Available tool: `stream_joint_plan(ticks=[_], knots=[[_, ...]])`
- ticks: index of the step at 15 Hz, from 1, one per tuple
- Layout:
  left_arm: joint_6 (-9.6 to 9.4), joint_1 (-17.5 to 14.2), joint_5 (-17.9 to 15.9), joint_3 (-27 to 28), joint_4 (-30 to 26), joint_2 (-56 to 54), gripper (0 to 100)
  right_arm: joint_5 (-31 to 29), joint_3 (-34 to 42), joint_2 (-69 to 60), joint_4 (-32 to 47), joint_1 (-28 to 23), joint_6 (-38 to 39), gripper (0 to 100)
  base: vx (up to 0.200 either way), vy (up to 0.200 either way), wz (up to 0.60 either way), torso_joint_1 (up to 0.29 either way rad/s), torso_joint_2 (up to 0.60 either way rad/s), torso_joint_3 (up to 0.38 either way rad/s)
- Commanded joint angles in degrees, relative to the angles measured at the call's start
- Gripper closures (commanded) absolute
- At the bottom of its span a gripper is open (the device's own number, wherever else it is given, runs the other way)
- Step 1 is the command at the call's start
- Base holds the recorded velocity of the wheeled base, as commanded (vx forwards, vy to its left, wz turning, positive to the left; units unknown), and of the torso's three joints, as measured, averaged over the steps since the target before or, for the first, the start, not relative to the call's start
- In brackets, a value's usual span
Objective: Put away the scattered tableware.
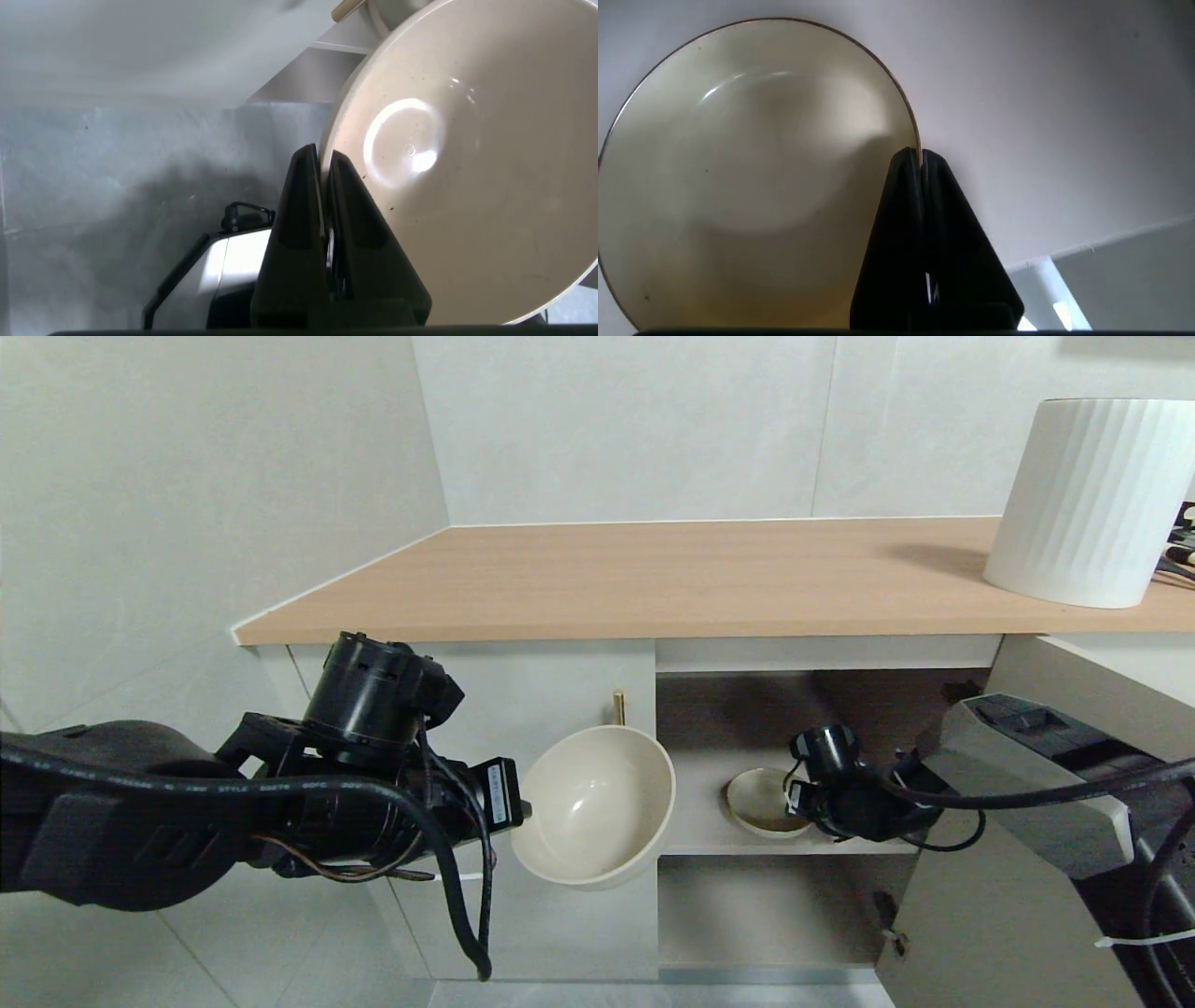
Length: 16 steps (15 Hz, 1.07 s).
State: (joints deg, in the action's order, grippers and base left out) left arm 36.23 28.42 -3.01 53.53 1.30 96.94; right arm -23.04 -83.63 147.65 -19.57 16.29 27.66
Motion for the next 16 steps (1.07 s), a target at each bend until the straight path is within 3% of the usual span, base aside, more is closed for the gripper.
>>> stream_joint_plan(ticks=[1,6,7,11,13,16], knots=[[0.07,0.0,0.0,0.0,0.0,0.4,100,-0.4,-1.3,1.0,0.0,-0.3,-0.1,100,0.000,0.000,0.00,0.000,0.00,0.000],[0.07,0.0,-0.1,0.1,0.0,0.5,100,-0.9,-2.6,1.4,0.2,-0.6,-0.1,100,0.000,0.000,0.00,0.000,0.00,0.000],[0.07,0.0,-0.1,0.1,0.0,0.5,100,-0.9,-2.8,1.4,0.2,-0.6,0.0,0,0.000,0.000,0.00,0.000,0.00,0.000],[0.16,0.0,-0.2,0.5,0.2,1.9,100,-0.9,-0.7,-2.2,1.3,-0.4,2.1,0,0.000,0.000,0.00,0.000,0.00,0.000],[0.07,1.0,0.0,0.7,1.5,4.3,100,3.2,7.7,-12.1,4.9,2.3,2.5,0,0.000,0.000,0.00,0.000,0.00,0.000],[0.07,4.3,0.8,1.2,2.2,10.1,100,13.9,19.8,-26.5,12.8,7.3,0.3,0,0.000,0.000,0.00,0.000,0.00,0.000]])
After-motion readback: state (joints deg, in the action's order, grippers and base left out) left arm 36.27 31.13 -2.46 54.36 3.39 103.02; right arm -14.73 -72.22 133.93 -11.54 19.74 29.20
